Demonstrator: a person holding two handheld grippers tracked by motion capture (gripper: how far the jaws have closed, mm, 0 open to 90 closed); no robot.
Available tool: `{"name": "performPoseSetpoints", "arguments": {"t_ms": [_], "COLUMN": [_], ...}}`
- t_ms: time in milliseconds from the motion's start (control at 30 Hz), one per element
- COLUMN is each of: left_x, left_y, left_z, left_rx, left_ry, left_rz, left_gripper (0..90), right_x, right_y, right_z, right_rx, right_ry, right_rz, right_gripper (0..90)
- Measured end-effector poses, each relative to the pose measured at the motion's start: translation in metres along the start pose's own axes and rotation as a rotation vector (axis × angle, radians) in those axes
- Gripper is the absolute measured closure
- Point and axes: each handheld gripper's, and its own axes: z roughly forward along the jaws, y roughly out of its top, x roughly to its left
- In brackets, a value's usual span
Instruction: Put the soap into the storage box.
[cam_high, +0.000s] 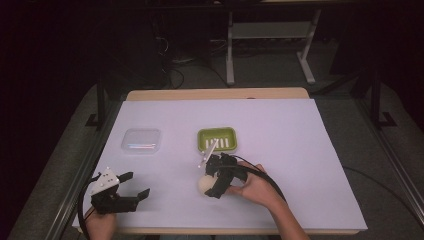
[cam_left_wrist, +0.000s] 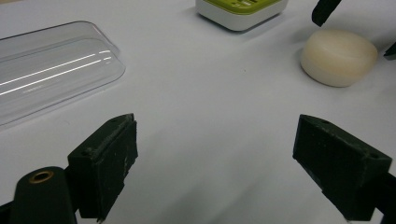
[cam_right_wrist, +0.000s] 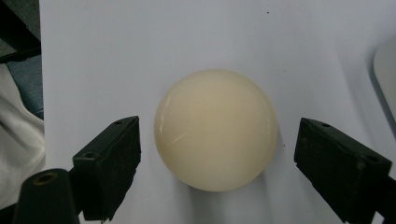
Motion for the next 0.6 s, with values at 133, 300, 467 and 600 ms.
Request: {"name": "performPoseSetpoints", "arguments": {"t_ms": [133, 300, 467, 600], "left_x": [0.000, 0.000, 0.000, -0.001], "left_y": [0.000, 0.000, 0.000, 0.000], "left_z": [0.000, 0.000, 0.000, 0.000], "left_rx": [-0.002, -0.005, -0.006, -0.003], "left_ry": [0.000, 0.000, 0.000, 0.000], "left_rz": [-0.001, -0.006, -0.006, -0.005], "left_gripper": [13.0, 13.0, 13.0, 13.0], "right_x": [0.000, 0.001, 0.001, 0.001], "right_y": [0.002, 0.005, 0.005, 0.006], "right_z": [0.004, 0.007, 0.009, 0.012], "right_rx": [0.003, 0.007, 0.014, 0.017], "right_ry": [0.010, 0.017, 0.017, 0.021], "right_rz": [-0.005, -0.011, -0.011, -0.012], "right_gripper": [14.2, 14.4, 14.3, 14.6]}}
